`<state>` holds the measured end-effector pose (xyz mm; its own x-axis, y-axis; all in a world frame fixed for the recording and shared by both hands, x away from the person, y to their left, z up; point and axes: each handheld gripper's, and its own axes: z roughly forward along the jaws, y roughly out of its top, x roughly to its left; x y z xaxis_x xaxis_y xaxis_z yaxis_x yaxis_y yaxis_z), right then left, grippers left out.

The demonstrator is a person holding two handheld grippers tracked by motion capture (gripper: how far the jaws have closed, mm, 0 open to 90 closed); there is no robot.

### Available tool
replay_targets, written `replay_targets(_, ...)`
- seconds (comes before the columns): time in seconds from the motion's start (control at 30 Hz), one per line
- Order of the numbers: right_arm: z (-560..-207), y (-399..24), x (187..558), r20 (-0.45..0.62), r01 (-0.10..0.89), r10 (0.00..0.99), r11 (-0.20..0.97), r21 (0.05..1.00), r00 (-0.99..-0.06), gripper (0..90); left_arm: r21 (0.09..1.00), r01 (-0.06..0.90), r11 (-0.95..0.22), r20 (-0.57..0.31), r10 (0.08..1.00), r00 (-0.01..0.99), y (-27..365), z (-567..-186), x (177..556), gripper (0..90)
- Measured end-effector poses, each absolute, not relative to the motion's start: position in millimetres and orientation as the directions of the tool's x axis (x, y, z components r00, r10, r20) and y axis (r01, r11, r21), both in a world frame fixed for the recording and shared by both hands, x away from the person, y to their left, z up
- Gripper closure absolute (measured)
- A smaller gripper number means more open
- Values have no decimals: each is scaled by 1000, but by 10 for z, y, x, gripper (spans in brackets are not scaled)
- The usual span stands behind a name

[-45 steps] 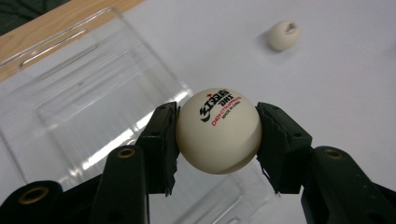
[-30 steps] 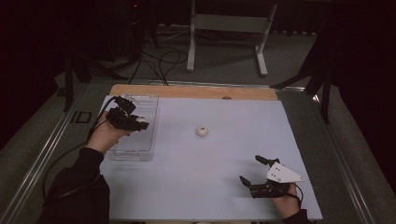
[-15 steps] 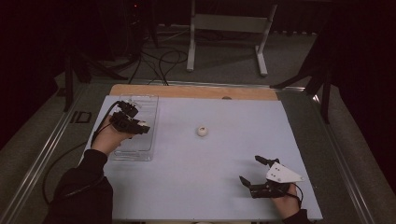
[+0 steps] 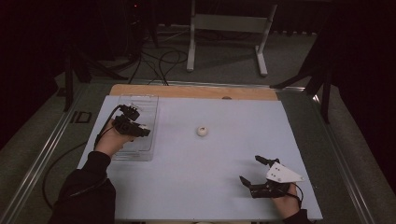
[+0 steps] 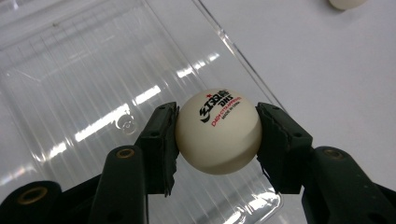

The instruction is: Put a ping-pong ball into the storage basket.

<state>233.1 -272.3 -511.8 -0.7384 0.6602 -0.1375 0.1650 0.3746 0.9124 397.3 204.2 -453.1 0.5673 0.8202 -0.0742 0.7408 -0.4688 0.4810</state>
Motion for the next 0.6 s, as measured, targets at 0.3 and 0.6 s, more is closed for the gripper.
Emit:
replay_targets(0.3,-5120,-2724,2333,-139,166,660,377,911,-738,90,448,753,-482,-78,818,570,2016,-4632,3997,517)
replay_targets(0.6,-5123,-2728,2337,-143,165,661,381,910,-737,90,425,767,-480,-76,826,558,1991,-4704,4022,512)
